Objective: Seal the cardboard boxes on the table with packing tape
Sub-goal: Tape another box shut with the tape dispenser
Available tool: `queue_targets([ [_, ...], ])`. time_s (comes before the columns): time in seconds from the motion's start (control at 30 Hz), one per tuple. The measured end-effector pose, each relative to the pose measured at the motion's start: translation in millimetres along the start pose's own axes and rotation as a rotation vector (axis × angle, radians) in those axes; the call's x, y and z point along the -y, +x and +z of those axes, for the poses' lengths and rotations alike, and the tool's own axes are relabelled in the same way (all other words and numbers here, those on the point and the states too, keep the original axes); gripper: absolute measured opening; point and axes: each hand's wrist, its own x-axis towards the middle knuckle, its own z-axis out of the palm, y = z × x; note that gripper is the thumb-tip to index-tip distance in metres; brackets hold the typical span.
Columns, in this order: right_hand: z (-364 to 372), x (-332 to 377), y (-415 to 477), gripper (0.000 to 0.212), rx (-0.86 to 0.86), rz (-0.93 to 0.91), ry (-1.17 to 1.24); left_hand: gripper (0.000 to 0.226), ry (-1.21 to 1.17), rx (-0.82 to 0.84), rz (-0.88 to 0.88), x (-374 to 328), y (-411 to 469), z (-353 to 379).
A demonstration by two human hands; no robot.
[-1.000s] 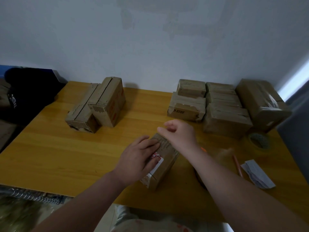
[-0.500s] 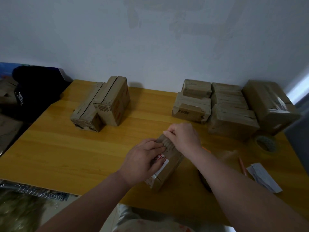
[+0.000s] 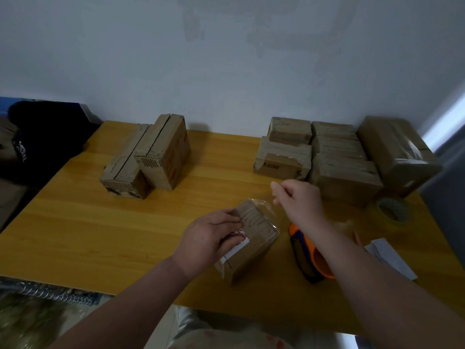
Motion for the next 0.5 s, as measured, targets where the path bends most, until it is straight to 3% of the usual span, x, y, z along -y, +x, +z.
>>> queue_targets([
  [0.1,-11,-9,-12,0.067,0.262,0.019,0.067,0.039,-0.036,-0.015,-0.034,-1,-2,2],
  [0.17,-10,-13,-19,0.092,0.550,0.007,-0.057,0.038,-0.101,-0.017,-0.084,-2,-3,2],
  [0.23,-5,-13,-22,0.111,0.698,-0.107,-0.243,0.033,-0.171,-0.021,-0.134,-2,-3,1],
  [0.37,2,-8,-24,0.132,0.700,-0.243,-0.405,0.032,-0.204,-0.022,-0.209,-2,-1,-1],
  [0.5,1,-2,-30,0.134,0.633,-0.390,-0.601,0.033,-0.219,-0.019,-0.201,-2,-2,-1],
])
